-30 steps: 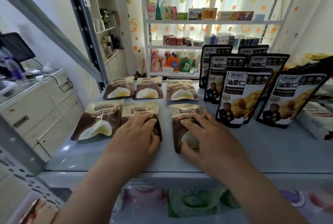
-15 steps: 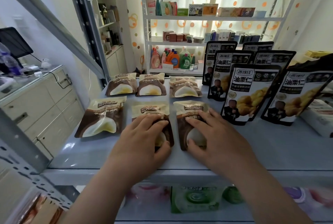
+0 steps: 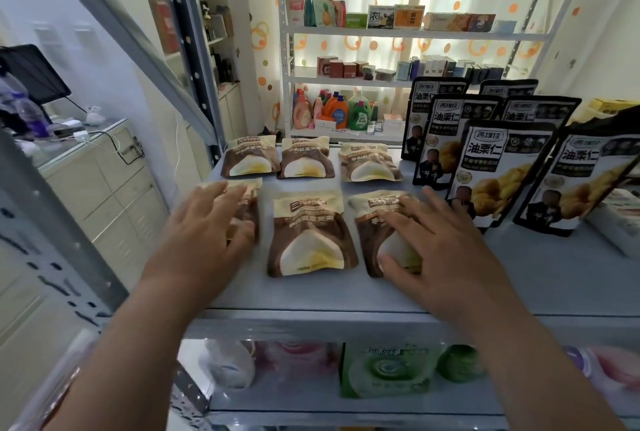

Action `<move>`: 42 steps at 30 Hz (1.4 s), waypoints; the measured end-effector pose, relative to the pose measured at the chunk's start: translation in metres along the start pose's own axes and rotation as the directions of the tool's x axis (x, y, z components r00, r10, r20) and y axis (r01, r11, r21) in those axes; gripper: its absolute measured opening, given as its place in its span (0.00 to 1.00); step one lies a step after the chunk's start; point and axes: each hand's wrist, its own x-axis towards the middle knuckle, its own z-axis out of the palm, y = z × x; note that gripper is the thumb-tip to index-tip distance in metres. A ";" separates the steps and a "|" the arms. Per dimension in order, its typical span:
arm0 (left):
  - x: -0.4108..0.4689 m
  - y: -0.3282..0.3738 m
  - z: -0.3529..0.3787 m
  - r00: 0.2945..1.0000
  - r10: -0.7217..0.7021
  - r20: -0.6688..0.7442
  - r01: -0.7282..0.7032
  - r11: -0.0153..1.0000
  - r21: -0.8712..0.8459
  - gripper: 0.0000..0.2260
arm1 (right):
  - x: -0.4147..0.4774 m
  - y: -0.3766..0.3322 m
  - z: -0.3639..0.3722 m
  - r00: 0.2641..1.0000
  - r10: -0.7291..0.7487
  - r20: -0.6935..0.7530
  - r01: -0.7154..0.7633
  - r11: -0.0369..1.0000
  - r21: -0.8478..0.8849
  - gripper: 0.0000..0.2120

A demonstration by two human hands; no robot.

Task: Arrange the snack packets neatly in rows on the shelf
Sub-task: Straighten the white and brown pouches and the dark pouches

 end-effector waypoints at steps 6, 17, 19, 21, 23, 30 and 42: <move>-0.003 -0.019 0.000 0.985 -0.005 0.172 -0.002 0.999 0.045 0.24 | 0.003 -0.002 0.004 0.986 0.112 0.127 -0.118 0.992 0.035 0.36; -0.020 -0.008 -0.006 0.998 0.023 0.062 -0.033 0.987 0.160 0.26 | 0.004 -0.004 0.003 0.967 0.181 0.182 -0.193 0.980 0.054 0.38; -0.020 -0.008 -0.007 0.997 0.035 0.073 -0.047 0.985 0.165 0.26 | 0.004 -0.004 0.003 0.965 0.181 0.190 -0.194 0.980 0.051 0.38; -0.020 -0.008 -0.007 0.995 0.051 0.080 -0.065 0.980 0.186 0.27 | 0.005 -0.003 0.003 0.966 0.176 0.191 -0.190 0.980 0.057 0.38; -0.019 -0.008 -0.006 0.993 0.052 0.101 -0.073 0.974 0.214 0.28 | 0.005 -0.003 0.004 0.968 0.172 0.185 -0.186 0.981 0.060 0.37; -0.020 -0.006 -0.008 0.993 0.053 0.106 -0.080 0.962 0.263 0.27 | 0.004 -0.003 0.004 0.970 0.172 0.172 -0.184 0.981 0.056 0.37; -0.011 -0.008 -0.016 0.977 0.093 0.192 -0.137 0.962 0.235 0.27 | 0.004 -0.009 -0.009 0.965 0.144 0.217 -0.150 0.989 0.011 0.37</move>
